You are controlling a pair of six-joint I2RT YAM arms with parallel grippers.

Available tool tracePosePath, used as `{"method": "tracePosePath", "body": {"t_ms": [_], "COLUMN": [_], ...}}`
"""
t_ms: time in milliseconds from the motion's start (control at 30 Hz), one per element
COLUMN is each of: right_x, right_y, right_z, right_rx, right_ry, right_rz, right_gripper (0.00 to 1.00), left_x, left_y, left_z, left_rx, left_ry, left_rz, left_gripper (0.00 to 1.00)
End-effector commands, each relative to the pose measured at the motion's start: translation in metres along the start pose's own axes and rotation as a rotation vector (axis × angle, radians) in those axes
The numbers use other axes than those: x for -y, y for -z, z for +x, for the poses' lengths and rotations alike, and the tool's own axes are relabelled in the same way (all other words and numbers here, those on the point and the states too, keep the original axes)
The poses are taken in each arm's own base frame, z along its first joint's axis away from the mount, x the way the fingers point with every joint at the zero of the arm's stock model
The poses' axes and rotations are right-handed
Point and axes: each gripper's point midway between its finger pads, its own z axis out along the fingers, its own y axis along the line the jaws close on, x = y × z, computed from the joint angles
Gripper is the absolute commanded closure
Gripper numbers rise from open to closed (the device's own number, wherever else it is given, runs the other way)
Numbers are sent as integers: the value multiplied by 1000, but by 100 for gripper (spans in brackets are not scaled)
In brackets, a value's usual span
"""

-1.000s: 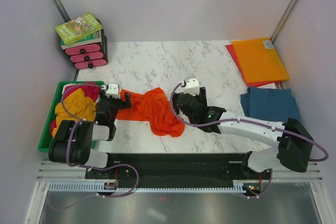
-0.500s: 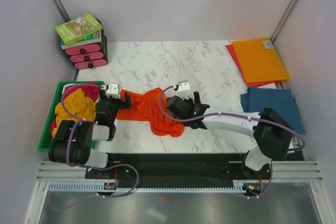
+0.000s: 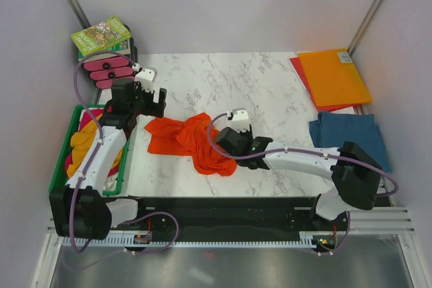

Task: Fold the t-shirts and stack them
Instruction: Move the tshirt to the center of the board, then flatten the tshirt out

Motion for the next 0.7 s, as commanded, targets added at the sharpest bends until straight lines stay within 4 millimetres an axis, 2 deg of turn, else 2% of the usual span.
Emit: {"method": "tracePosePath", "body": {"t_ms": [0,33,100,200,267,333,367,400,467,500,667], "right_x": [8,13,9,0,-17,-31,-40,-50,-59,-66,-80], "right_y": [21,22,32,40,48,54,56,59,56,55,46], "right_z": [29,41,49,64,72,68,77,74,84,82,92], "right_rx": [-35,-50,-49,-55,-53,-29,-37,-28,-46,-44,-62], "right_ry": [-85,-78,-81,-34,12,36,68,69,105,100,138], "right_rz": [-43,-42,-73,-105,-144,-164,-179,-197,-211,-223,-237], "right_gripper": [62,65,67,66,62,59,57,52,45,44,43], "left_x": [11,13,16,26,33,37,35,33,28,27,28], "left_y": [71,77,88,91,89,86,85,85,84,85,85], "left_z": [63,61,56,53,54,59,59,60,63,63,67], "left_rx": [-323,-319,-301,-289,-307,-330,-333,-335,-345,-347,-355], "left_ry": [-25,-9,38,91,139,163,169,166,156,154,164], "left_rz": [33,35,27,69,92,115,110,102,79,78,77], "left_gripper": [0,0,0,0,0,0,0,0,0,0,0]}}
